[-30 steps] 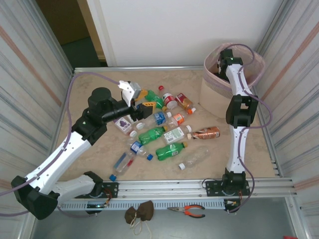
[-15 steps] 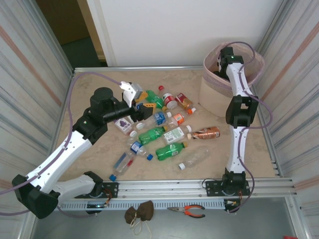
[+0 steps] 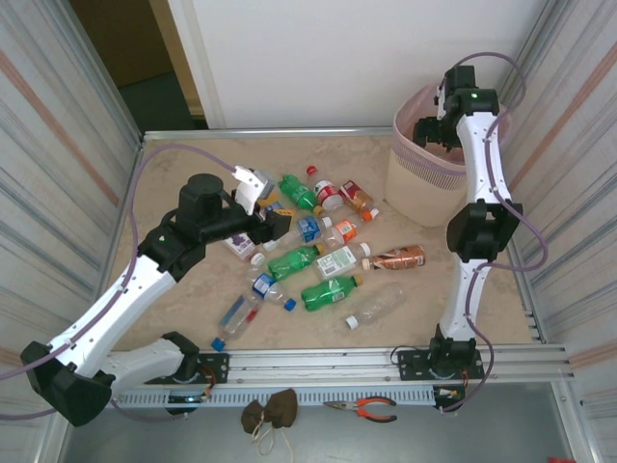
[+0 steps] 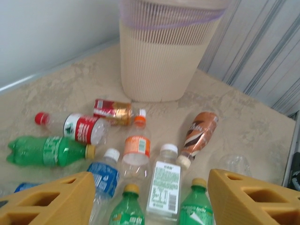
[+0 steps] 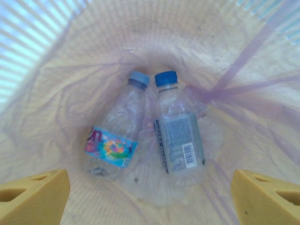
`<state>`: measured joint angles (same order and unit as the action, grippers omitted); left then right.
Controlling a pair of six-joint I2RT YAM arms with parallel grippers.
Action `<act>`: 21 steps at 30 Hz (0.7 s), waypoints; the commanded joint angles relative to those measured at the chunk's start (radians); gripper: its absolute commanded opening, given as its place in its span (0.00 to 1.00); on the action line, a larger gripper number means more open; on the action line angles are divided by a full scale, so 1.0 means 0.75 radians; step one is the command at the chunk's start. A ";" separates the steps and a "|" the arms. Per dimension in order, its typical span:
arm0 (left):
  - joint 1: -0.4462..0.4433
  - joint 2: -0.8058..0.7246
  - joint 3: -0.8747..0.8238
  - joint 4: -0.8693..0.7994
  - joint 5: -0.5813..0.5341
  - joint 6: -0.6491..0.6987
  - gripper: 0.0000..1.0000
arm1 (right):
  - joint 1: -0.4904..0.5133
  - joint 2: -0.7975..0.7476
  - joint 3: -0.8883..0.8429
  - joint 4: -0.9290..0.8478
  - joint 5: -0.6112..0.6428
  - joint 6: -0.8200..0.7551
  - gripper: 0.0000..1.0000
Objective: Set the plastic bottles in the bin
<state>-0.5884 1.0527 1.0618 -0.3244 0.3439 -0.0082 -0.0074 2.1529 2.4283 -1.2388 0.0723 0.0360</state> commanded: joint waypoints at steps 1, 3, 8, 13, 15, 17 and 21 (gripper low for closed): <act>0.011 -0.028 0.034 -0.188 -0.089 -0.040 0.64 | 0.015 -0.111 0.001 -0.070 -0.041 0.046 0.87; 0.011 -0.025 0.026 -0.259 -0.117 -0.067 0.64 | 0.019 -0.154 -0.006 -0.071 -0.048 0.052 0.87; -0.002 0.005 0.020 -0.460 -0.219 -0.140 0.62 | 0.025 -0.273 -0.064 -0.038 -0.078 0.064 0.87; -0.061 0.035 0.016 -0.664 -0.391 -0.282 0.60 | 0.026 -0.393 -0.130 0.003 -0.114 0.079 0.87; -0.099 0.033 0.002 -0.735 -0.463 -0.356 0.59 | 0.028 -0.442 -0.166 0.025 -0.123 0.081 0.87; -0.138 0.034 -0.016 -0.802 -0.537 -0.442 0.59 | 0.027 -0.494 -0.200 0.046 -0.126 0.088 0.86; -0.227 0.032 -0.075 -0.902 -0.622 -0.622 0.58 | 0.030 -0.609 -0.301 0.120 -0.187 0.106 0.86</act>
<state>-0.7288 1.0801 1.0340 -0.8871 -0.0311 -0.3374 0.0074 1.7699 2.2402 -1.1984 -0.0216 0.0826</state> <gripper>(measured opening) 0.579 0.861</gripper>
